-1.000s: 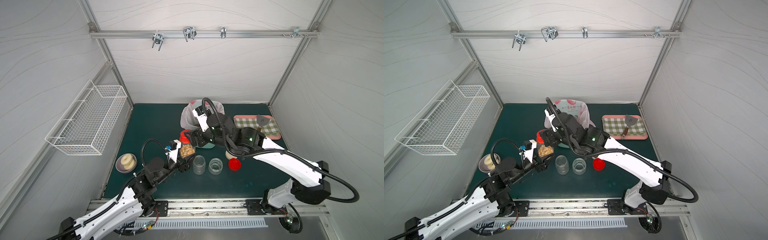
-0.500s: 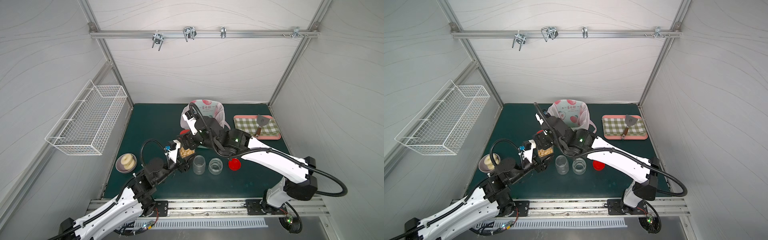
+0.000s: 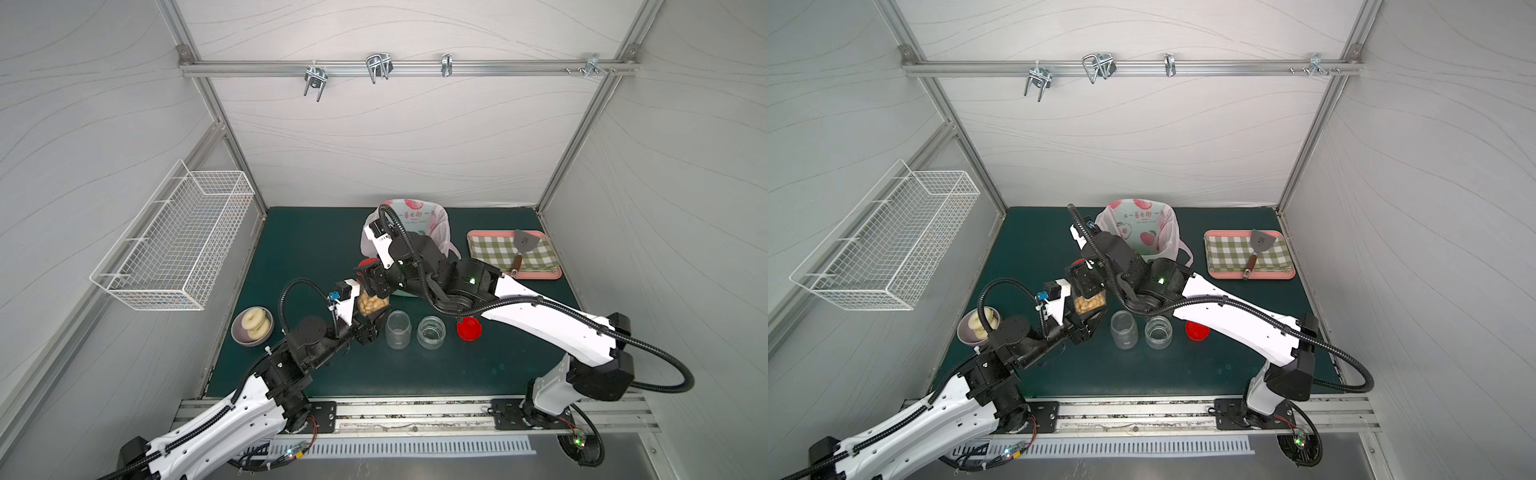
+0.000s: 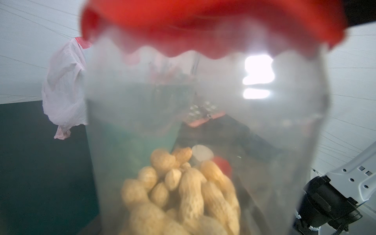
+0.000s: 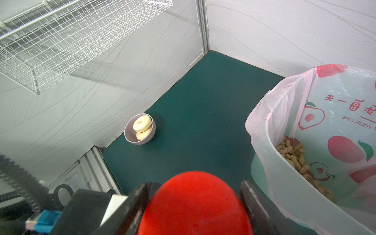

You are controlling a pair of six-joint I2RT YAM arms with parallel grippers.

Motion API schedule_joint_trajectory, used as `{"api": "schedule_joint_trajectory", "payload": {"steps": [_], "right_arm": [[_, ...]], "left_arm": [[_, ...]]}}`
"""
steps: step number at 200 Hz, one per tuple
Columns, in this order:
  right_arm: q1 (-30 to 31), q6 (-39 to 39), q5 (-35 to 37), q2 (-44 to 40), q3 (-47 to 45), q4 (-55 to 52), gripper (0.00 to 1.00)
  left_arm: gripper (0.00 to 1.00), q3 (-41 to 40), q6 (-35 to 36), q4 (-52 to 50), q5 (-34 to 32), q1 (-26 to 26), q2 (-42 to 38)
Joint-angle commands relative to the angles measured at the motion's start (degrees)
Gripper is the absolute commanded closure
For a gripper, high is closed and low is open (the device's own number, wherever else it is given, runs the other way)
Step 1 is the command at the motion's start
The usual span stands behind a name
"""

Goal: Empty moldy peanuts from jars
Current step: Unscrew the lid from the jar.

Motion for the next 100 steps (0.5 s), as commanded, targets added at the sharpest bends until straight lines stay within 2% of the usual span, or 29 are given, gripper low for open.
{"api": "schedule_joint_trajectory", "payload": {"steps": [1, 35, 100], "right_arm": [[0.7, -0.1, -0.4, 0.1, 1.3, 2.2, 0.31], [0.6, -0.4, -2.3, -0.7, 0.3, 2.7, 0.35], [-0.1, -2.1, -16.7, -3.8, -3.7, 8.9, 0.43]], "left_arm": [[0.72, 0.5, 0.7, 3.0, 0.5, 0.0, -0.4], [0.72, 0.7, 0.4, 3.0, 1.4, 0.0, -0.6], [0.72, 0.8, -0.1, 3.6, 5.7, -0.1, -3.2]]}}
